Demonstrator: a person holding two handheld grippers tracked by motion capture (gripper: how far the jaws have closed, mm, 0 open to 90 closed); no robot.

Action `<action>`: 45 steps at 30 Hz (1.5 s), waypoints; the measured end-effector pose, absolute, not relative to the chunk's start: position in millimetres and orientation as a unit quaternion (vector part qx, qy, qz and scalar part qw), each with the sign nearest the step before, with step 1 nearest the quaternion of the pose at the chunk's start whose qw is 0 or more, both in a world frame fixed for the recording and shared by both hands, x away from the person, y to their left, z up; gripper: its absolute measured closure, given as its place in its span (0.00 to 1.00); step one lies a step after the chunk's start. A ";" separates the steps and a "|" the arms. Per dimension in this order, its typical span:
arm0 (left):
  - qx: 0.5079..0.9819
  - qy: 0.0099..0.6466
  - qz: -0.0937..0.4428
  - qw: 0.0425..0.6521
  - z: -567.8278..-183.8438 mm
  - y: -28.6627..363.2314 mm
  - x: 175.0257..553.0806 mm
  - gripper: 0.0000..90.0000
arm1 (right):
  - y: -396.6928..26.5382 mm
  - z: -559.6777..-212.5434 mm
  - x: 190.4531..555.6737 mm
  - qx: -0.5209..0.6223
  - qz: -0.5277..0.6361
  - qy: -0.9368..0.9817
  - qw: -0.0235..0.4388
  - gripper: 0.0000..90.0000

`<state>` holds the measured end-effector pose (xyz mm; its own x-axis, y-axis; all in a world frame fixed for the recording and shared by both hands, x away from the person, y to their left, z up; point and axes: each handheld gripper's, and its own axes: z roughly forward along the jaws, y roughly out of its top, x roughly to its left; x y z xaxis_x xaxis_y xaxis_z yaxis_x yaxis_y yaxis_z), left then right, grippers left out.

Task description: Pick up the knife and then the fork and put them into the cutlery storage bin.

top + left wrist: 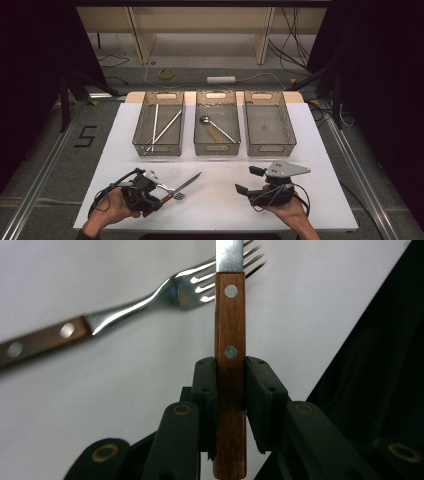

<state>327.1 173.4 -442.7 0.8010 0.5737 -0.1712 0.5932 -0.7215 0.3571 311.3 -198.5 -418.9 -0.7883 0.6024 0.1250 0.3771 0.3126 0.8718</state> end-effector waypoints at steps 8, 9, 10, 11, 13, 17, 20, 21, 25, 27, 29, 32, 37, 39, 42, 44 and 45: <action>0.938 0.282 -0.050 0.194 -442.1 143.9 332.5 0.84 | -168.9 -422.9 299.6 0.247 0.490 0.829 0.103 0.28; 0.940 0.278 -0.052 0.192 -442.1 141.0 333.1 0.84 | -165.9 -423.5 298.7 0.241 0.485 0.834 0.104 0.28; 0.941 0.275 -0.052 0.190 -442.1 137.9 333.6 0.84 | -162.8 -424.4 297.8 0.235 0.481 0.838 0.107 0.28; 0.942 0.273 -0.052 0.190 -442.0 135.1 334.1 0.84 | -160.0 -425.2 297.0 0.229 0.475 0.842 0.112 0.28; 0.944 0.266 -0.053 0.190 -441.4 129.4 335.3 0.84 | -154.6 -427.0 295.5 0.221 0.463 0.850 0.116 0.28; 0.947 0.256 -0.053 0.186 -439.0 119.0 335.9 0.84 | -146.3 -429.6 293.6 0.206 0.455 0.858 0.119 0.28; 0.950 0.245 -0.053 0.188 -435.0 110.9 336.5 0.84 | -142.2 -430.3 291.6 0.194 0.445 0.865 0.128 0.28; 0.950 0.242 -0.052 0.188 -433.8 107.8 336.8 0.84 | -141.1 -430.7 291.1 0.190 0.443 0.866 0.132 0.28; 0.953 0.230 -0.054 0.191 -430.5 95.7 338.7 0.84 | -136.7 -431.7 288.9 0.175 0.436 0.872 0.140 0.29; 0.954 0.225 -0.053 0.190 -429.0 90.2 339.7 0.84 | -134.2 -432.7 287.2 0.166 0.423 0.878 0.151 0.30; 0.955 0.220 -0.057 0.189 -427.5 85.9 341.6 0.84 | -131.8 -434.1 286.5 0.156 0.414 0.882 0.161 0.30; 0.956 0.216 -0.057 0.190 -425.7 80.3 343.3 0.84 | -129.4 -436.0 285.9 0.150 0.409 0.884 0.168 0.31; 0.956 0.213 -0.060 0.190 -421.0 76.1 341.4 0.84 | -125.2 -437.9 285.2 0.135 0.396 0.889 0.184 0.33; 0.957 0.212 -0.064 0.187 -421.5 75.2 341.1 0.84 | -122.5 -439.0 283.4 0.128 0.392 0.892 0.187 0.34; 0.958 0.212 -0.068 0.181 -424.6 73.0 340.4 0.84 | -117.2 -442.6 281.8 0.110 0.380 0.898 0.194 0.36; 0.959 0.210 -0.072 0.179 -425.8 71.8 339.8 0.84 | -113.8 -445.6 281.0 0.097 0.371 0.902 0.201 0.38; 0.958 0.210 -0.073 0.179 -425.9 71.3 339.4 0.84 | -112.4 -446.9 280.6 0.091 0.366 0.903 0.203 0.39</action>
